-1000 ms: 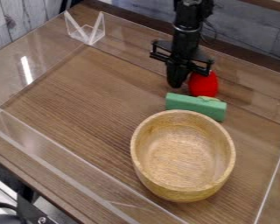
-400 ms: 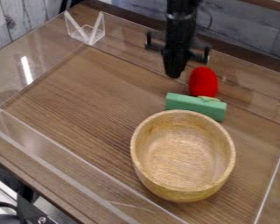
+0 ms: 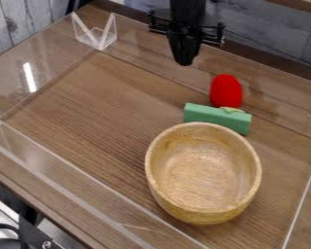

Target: Move the red fruit to the left

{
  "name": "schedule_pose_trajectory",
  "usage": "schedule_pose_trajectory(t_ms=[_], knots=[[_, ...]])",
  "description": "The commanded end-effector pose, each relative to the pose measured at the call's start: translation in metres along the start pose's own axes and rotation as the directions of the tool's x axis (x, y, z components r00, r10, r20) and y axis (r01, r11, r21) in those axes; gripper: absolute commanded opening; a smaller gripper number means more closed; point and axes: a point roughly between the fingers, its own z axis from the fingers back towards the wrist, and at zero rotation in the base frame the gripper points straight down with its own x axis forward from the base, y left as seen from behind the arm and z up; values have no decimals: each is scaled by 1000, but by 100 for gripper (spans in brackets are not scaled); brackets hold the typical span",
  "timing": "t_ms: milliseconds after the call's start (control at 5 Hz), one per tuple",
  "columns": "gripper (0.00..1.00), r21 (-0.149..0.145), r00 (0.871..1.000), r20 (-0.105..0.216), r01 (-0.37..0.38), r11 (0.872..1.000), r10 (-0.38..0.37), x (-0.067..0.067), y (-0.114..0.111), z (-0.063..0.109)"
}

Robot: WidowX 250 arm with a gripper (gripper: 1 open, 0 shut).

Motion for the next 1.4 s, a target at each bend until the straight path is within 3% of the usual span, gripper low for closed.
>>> schedule_pose_trajectory(t_ms=[0, 400, 1000, 1200], knots=[[100, -1, 998, 60, 32, 1000, -31, 4, -12, 10], [100, -13, 995, 31, 90, 996, -90, 7, -26, 0], [100, 4, 1000, -1, -5, 1000, 5, 14, -47, -25], [0, 9, 1000, -2, -28, 1000, 28, 15, -46, -31]])
